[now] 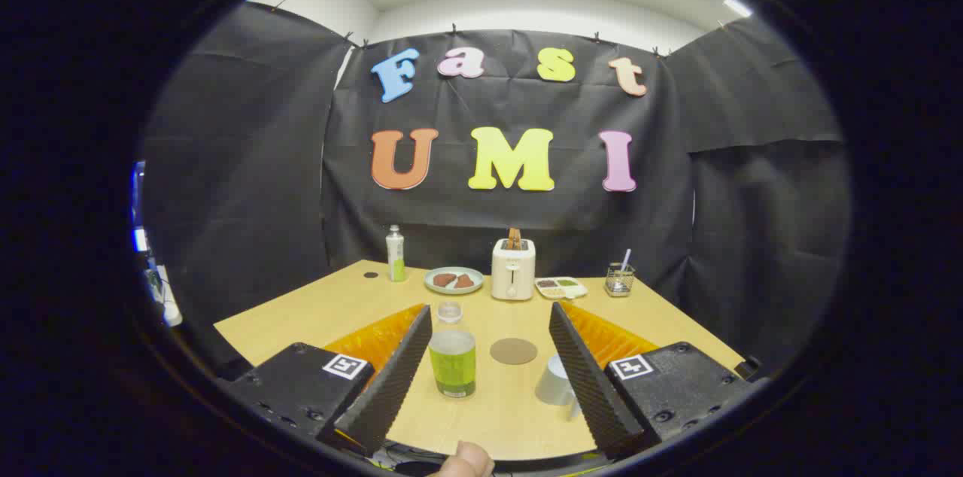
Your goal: Take the bottle from table, then pour the juice into the cup, finally place the bottle on the coaster
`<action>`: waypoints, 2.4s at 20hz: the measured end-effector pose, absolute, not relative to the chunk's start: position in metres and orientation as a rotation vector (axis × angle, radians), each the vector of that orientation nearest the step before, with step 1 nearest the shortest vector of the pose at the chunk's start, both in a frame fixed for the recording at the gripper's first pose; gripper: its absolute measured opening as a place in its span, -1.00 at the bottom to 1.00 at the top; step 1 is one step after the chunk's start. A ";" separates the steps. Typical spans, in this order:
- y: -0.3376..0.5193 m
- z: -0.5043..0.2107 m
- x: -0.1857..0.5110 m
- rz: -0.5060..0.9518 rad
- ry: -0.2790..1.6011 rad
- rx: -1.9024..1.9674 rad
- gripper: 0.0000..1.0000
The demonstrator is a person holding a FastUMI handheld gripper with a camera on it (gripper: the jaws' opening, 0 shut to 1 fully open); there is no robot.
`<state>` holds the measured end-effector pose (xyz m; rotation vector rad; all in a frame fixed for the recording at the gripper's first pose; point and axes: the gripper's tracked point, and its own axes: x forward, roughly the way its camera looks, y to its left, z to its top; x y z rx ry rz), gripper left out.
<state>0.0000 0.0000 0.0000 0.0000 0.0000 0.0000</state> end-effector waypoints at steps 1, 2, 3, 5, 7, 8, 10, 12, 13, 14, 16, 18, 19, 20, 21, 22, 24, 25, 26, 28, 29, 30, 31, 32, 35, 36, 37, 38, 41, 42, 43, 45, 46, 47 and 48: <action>0.002 0.000 0.002 0.010 0.004 0.004 1.00; 0.003 -0.001 0.004 0.017 0.006 0.011 1.00; 0.003 -0.003 0.006 0.019 0.009 0.016 1.00; 0.001 -0.009 0.008 0.012 0.022 0.006 1.00; -0.001 -0.012 0.010 0.002 0.034 0.002 1.00; 0.003 -0.013 0.010 0.011 0.035 0.007 1.00; 0.005 -0.012 0.012 0.019 0.030 0.009 1.00; 0.003 -0.013 0.014 0.012 0.033 -0.001 1.00; 0.002 -0.013 0.014 0.007 0.036 -0.003 1.00; 0.001 -0.012 0.012 0.005 0.030 -0.002 1.00; -0.004 -0.008 0.012 -0.017 0.014 0.008 1.00; -0.007 -0.007 0.013 -0.037 0.000 0.009 1.00; -0.007 -0.008 0.014 -0.039 0.001 0.004 1.00; -0.009 -0.011 0.016 -0.044 0.008 0.005 1.00; -0.010 -0.014 0.019 -0.046 0.019 0.013 1.00; -0.007 -0.016 0.022 -0.037 0.032 0.022 1.00; -0.002 -0.021 0.027 -0.017 0.044 0.039 1.00; -0.002 -0.022 0.029 -0.020 0.041 0.043 1.00; -0.001 -0.024 0.033 -0.024 0.037 0.045 1.00; 0.008 -0.035 0.042 -0.017 0.046 0.039 1.00; 0.012 -0.041 0.047 -0.009 0.056 0.026 1.00; 0.015 -0.045 0.053 -0.010 0.061 0.007 1.00; 0.015 -0.048 0.057 -0.019 0.064 -0.013 1.00; 0.016 -0.052 0.062 -0.029 0.065 -0.028 1.00; 0.027 -0.063 0.078 -0.033 0.062 -0.035 1.00; 0.031 -0.068 0.084 -0.030 0.062 -0.040 1.00; 0.034 -0.072 0.090 -0.034 0.068 -0.048 1.00; 0.034 -0.079 0.095 -0.044 0.074 -0.052 1.00; 0.037 -0.089 0.109 -0.059 0.084 -0.025 1.00; 0.039 -0.093 0.112 -0.055 0.086 -0.015 1.00; 0.042 -0.094 0.115 -0.049 0.081 -0.010 1.00; 0.043 -0.095 0.123 -0.050 0.082 -0.018 1.00; 0.043 -0.098 0.129 -0.054 0.085 -0.020 1.00; 0.045 -0.099 0.135 -0.048 0.085 -0.017 1.00; 0.049 -0.100 0.141 -0.033 0.088 -0.012 1.00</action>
